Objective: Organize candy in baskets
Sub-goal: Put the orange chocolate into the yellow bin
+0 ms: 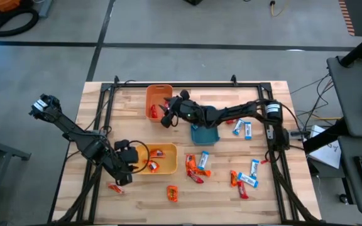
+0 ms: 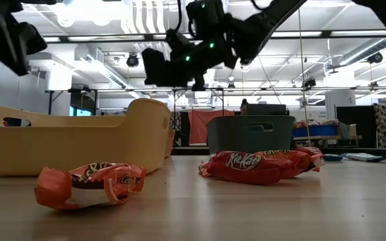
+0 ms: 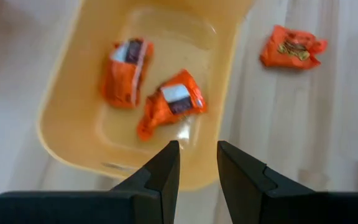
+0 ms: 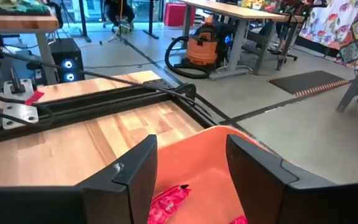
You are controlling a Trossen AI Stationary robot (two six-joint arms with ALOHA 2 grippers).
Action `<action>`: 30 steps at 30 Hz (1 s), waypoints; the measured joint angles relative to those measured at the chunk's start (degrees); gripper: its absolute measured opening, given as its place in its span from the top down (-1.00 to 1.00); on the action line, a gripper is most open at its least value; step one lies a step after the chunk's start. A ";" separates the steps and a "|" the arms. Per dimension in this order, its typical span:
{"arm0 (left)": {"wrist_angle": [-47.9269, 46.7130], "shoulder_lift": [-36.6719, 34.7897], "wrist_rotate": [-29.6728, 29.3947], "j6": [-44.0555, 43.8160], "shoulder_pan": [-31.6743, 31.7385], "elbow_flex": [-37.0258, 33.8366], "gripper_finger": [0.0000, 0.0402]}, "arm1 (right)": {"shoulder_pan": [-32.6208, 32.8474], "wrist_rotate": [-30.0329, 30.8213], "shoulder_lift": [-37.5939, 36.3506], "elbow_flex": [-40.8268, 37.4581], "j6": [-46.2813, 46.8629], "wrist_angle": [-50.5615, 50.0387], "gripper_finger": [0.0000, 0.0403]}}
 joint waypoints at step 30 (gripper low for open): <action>3.30 8.16 20.27 -16.91 -17.06 0.02 0.45 | 20.57 -0.50 -28.17 0.00 3.17 -49.08 0.09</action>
